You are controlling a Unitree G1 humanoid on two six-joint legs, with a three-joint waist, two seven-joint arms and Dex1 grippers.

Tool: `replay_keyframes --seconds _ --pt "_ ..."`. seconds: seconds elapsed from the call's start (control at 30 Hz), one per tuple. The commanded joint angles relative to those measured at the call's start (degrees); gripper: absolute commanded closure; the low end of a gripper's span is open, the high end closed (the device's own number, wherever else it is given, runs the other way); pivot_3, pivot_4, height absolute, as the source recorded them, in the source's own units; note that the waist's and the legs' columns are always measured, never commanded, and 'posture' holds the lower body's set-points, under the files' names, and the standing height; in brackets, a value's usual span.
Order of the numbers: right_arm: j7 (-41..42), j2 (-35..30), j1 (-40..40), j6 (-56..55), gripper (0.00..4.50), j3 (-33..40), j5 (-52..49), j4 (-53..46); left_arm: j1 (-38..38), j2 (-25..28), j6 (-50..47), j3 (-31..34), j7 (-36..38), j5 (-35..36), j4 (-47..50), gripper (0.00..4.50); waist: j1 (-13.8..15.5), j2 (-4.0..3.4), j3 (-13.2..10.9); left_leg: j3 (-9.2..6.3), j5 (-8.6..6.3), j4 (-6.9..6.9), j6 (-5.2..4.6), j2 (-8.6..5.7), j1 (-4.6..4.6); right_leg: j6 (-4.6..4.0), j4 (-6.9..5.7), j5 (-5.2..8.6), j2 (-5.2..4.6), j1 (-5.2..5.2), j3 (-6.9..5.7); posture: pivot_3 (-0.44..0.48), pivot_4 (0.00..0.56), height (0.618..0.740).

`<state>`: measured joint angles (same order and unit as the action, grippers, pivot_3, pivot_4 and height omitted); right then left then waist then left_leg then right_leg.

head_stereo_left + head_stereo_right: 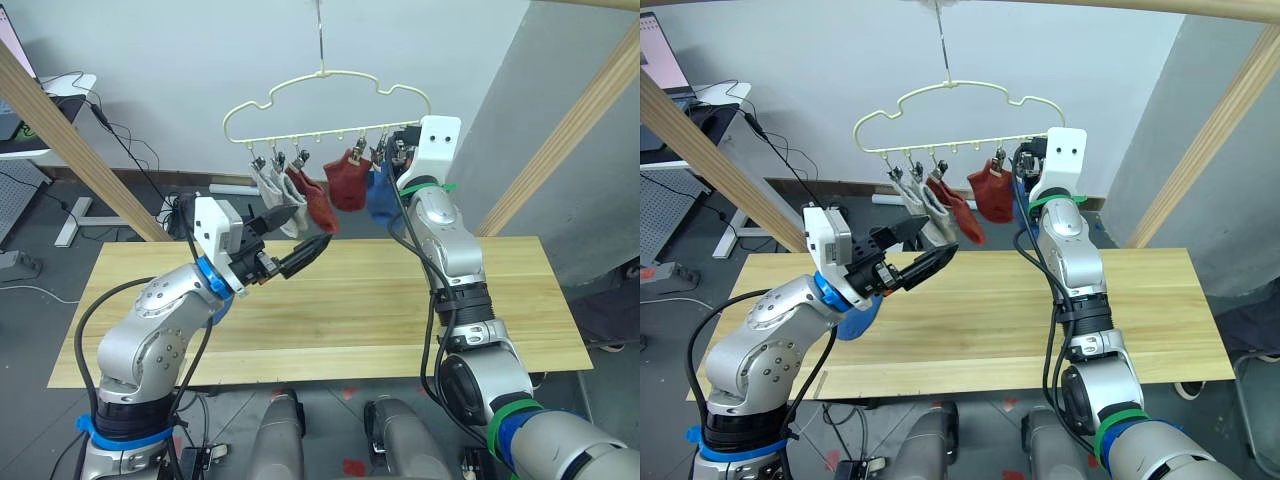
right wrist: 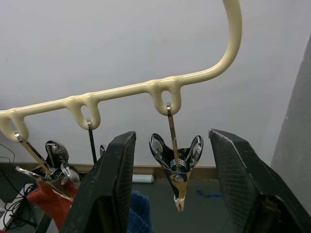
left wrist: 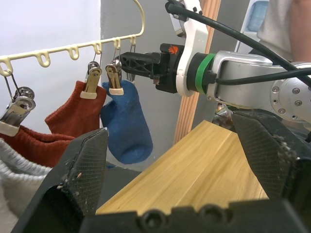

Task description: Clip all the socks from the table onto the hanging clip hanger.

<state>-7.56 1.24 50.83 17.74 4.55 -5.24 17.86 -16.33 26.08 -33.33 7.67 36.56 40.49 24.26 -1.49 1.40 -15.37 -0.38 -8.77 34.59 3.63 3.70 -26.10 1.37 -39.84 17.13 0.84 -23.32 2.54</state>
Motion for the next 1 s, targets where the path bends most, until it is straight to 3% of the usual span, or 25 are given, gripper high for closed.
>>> replay_keyframes --seconds 0.03,0.27,0.47,0.6,0.77,1.0 --pt "-0.10 0.08 2.15 -1.90 2.39 0.40 0.11 -0.28 0.08 0.03 0.24 0.08 -0.37 1.06 2.63 0.00 0.00 0.00 0.00 0.00 0.00 0.00 0.00 0.00 0.00 0.00 0.00 0.00 0.00 0.00 0.00 0.083 0.261 0.740" --pt "0.29 0.00 2.76 -3.13 4.46 0.50 -0.07 0.86 0.38 0.05 0.30 0.00 -0.61 1.17 2.76 0.00 0.01 0.00 0.00 0.00 0.00 -0.01 0.00 0.00 0.00 0.00 0.02 0.00 0.00 0.00 0.01 0.083 0.261 0.740" --pt "1.73 -0.77 2.86 -2.92 4.48 0.16 0.02 0.91 1.40 -0.06 0.28 -0.08 -1.10 1.17 3.30 0.00 0.03 -0.01 -0.01 0.01 0.00 -0.05 0.00 -0.01 0.00 -0.01 0.05 0.00 -0.01 0.00 0.01 0.082 0.267 0.740" --pt "7.22 -4.06 1.89 0.16 4.48 -0.46 -0.79 -0.85 3.84 1.26 1.30 1.08 -3.42 -3.20 -0.62 0.00 0.03 -0.02 -0.01 0.02 0.00 -0.11 0.00 0.00 0.00 -0.01 0.09 -0.01 -0.01 0.00 0.01 0.078 0.275 0.740" --pt "13.81 -9.11 0.65 4.52 4.48 -1.20 -1.71 -3.20 4.07 5.00 5.38 1.46 -7.43 -13.92 -13.81 0.00 0.04 -0.07 -0.08 0.07 0.00 -0.26 0.00 0.01 0.11 -0.01 0.12 0.05 0.00 -0.01 0.05 0.079 0.284 0.740" --pt "19.81 -13.22 -1.20 10.65 4.48 -1.67 -2.88 -8.51 -5.66 9.18 12.86 0.57 -5.61 -23.49 -44.26 0.00 0.96 -0.04 -0.22 0.16 0.00 -0.54 0.00 0.02 0.09 0.00 0.39 0.08 -0.01 -0.08 0.03 0.079 0.300 0.740"
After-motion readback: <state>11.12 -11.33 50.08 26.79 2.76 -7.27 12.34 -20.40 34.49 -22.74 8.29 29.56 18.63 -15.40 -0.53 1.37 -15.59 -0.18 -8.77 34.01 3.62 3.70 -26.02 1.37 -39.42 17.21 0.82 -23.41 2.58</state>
